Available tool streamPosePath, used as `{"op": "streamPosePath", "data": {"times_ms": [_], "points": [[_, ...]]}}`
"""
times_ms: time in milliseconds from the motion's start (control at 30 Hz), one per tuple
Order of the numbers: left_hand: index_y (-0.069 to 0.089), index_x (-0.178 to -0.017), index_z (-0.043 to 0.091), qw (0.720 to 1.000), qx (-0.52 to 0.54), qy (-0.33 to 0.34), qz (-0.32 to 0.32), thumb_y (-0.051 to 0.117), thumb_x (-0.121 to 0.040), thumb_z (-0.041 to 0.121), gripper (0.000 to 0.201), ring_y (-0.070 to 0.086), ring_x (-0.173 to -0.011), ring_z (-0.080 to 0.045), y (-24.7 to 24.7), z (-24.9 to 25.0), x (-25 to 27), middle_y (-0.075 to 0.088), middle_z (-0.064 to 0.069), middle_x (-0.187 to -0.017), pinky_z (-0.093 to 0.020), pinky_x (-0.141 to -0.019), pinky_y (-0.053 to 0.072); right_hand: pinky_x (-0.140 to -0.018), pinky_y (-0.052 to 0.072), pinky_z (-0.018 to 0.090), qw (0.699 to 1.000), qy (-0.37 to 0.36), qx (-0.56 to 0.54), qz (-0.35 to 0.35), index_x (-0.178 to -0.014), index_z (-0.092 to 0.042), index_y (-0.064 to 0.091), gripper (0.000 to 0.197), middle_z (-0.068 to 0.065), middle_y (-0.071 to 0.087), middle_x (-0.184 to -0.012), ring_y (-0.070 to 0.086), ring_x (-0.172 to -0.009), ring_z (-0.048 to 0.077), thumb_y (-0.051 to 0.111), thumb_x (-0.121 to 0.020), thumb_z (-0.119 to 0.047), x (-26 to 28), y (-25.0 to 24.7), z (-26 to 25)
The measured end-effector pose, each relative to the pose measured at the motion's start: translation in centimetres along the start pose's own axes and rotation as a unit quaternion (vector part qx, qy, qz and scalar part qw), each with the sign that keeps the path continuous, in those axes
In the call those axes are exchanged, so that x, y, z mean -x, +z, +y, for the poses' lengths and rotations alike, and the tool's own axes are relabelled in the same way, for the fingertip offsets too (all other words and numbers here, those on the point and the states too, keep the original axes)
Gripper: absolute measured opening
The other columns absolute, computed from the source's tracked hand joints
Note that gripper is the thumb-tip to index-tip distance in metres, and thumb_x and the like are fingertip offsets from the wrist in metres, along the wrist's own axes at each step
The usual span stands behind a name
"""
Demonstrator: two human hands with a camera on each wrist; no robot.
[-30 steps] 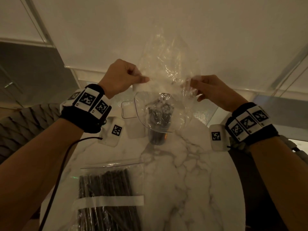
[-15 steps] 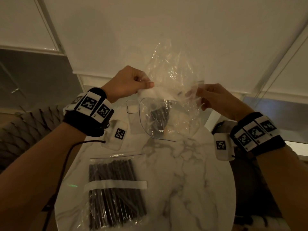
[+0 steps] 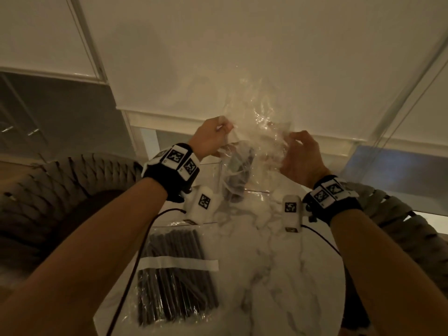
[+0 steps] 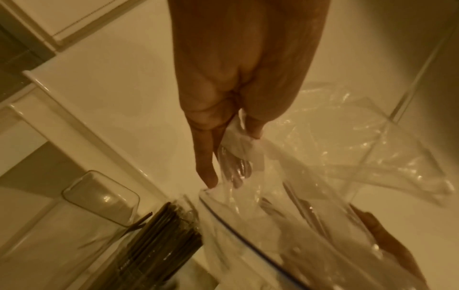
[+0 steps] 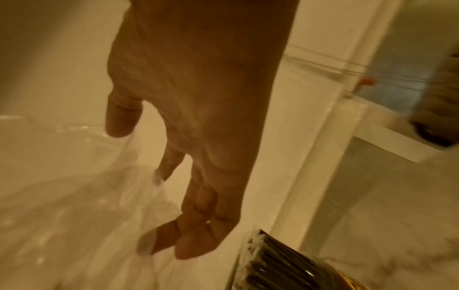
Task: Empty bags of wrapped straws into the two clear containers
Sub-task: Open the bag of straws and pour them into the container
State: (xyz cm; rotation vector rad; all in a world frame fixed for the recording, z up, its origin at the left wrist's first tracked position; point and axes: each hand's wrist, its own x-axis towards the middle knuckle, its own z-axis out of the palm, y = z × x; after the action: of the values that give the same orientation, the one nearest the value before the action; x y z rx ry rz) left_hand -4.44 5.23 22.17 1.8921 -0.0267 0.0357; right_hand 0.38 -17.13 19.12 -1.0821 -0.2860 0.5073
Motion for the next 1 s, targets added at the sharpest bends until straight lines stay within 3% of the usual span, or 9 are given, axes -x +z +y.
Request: {"op": "streamPosePath", "data": {"times_ms": [133, 233, 300, 400, 567, 667, 767, 933, 1000], "points": [[0.051, -0.090, 0.021, 1.000, 0.019, -0.018, -0.015, 0.042, -0.099, 0.029, 0.016, 0.070, -0.095, -0.032, -0.5, -0.3, -1.1, 0.057, -0.011, -0.107, -0.048, -0.079, 0.054, -0.059, 0.046, 0.030, 0.977, 0.019, 0.172, 0.122, -0.125, -0.017, 0.053, 0.043, -0.004, 0.060, -0.076, 0.054, -0.059, 0.013, 0.029, -0.090, -0.010, -1.5, -0.9, 2.1], [0.050, -0.099, 0.016, 0.999, 0.019, -0.025, -0.037, 0.040, -0.099, 0.035, 0.021, 0.069, -0.097, -0.026, -1.2, -0.8, -2.1, 0.057, -0.015, -0.109, -0.045, -0.081, 0.052, -0.057, 0.050, 0.013, 0.899, -0.002, 0.424, 0.111, -0.133, 0.002, 0.043, 0.044, -0.009, 0.049, -0.080, 0.050, -0.067, 0.001, 0.043, -0.090, 0.012, -2.8, 0.3, 3.2], [0.050, -0.104, 0.015, 0.999, 0.014, -0.018, -0.049, 0.039, -0.099, 0.037, 0.025, 0.069, -0.097, -0.024, -1.4, -1.1, -2.7, 0.057, -0.015, -0.107, -0.048, -0.087, 0.050, -0.055, 0.047, 0.005, 0.896, -0.010, 0.439, 0.071, -0.115, 0.007, 0.051, 0.031, -0.005, 0.045, -0.077, 0.054, -0.055, -0.008, 0.043, -0.088, 0.018, -3.5, 1.3, 3.5], [0.051, -0.104, 0.014, 0.999, 0.028, -0.014, -0.028, 0.040, -0.100, 0.032, 0.022, 0.070, -0.089, -0.020, -1.6, -1.6, -3.6, 0.059, -0.005, -0.098, -0.050, -0.089, 0.051, -0.047, 0.044, 0.006, 0.925, 0.014, 0.379, 0.034, -0.070, -0.017, 0.056, 0.037, -0.001, 0.048, -0.062, 0.054, -0.040, -0.011, 0.046, -0.084, 0.016, -4.3, 2.0, 3.4], [0.053, -0.108, 0.011, 0.998, 0.061, -0.001, 0.007, 0.039, -0.101, 0.028, 0.023, 0.071, -0.089, -0.019, -2.8, -2.7, -4.3, 0.061, -0.006, -0.098, -0.037, -0.073, 0.056, -0.068, 0.048, 0.017, 0.895, -0.038, 0.443, 0.041, -0.095, 0.000, 0.061, 0.019, -0.003, 0.062, -0.080, 0.060, -0.066, -0.002, 0.051, -0.085, 0.012, -5.7, 1.9, 3.4], [0.054, -0.100, 0.014, 0.997, 0.074, 0.016, 0.027, 0.039, -0.101, 0.028, 0.021, 0.069, -0.089, -0.020, -3.8, -2.6, -4.4, 0.060, -0.005, -0.095, -0.038, -0.076, 0.058, -0.067, 0.051, 0.019, 0.904, -0.051, 0.421, 0.060, -0.105, 0.000, 0.062, 0.026, -0.002, 0.064, -0.084, 0.062, -0.073, 0.004, 0.050, -0.084, 0.012, -5.8, 1.5, 2.8], [0.056, -0.102, 0.013, 0.995, 0.091, 0.020, 0.021, 0.040, -0.100, 0.029, 0.022, 0.071, -0.083, -0.015, -4.9, -2.2, -3.9, 0.066, 0.001, -0.091, -0.032, -0.076, 0.060, -0.080, 0.052, 0.040, 0.924, -0.047, 0.368, 0.093, -0.105, -0.004, 0.062, 0.019, 0.010, 0.069, -0.096, 0.066, -0.087, 0.026, 0.058, -0.087, -0.003, -5.6, 0.2, 2.5], [0.052, -0.115, -0.004, 0.998, 0.052, 0.026, 0.007, 0.046, -0.099, 0.023, 0.032, 0.064, -0.078, -0.017, -4.1, -2.0, -2.2, 0.058, -0.014, -0.096, -0.022, -0.066, 0.056, -0.073, 0.054, 0.033, 0.978, -0.007, 0.191, 0.084, -0.124, -0.019, 0.055, 0.060, 0.001, 0.071, -0.093, 0.068, -0.080, 0.019, 0.041, -0.082, -0.060, -1.9, 0.8, 1.7], [0.053, -0.115, -0.002, 0.998, 0.046, 0.040, -0.013, 0.046, -0.099, 0.021, 0.029, 0.058, -0.083, -0.025, -3.1, -1.4, -1.2, 0.053, -0.014, -0.096, -0.022, -0.066, 0.058, -0.076, 0.057, 0.034, 0.984, -0.014, 0.171, 0.050, -0.123, -0.029, 0.054, 0.053, -0.002, 0.073, -0.096, 0.069, -0.085, 0.020, 0.035, -0.084, -0.060, -0.1, 0.9, 1.4]]}}
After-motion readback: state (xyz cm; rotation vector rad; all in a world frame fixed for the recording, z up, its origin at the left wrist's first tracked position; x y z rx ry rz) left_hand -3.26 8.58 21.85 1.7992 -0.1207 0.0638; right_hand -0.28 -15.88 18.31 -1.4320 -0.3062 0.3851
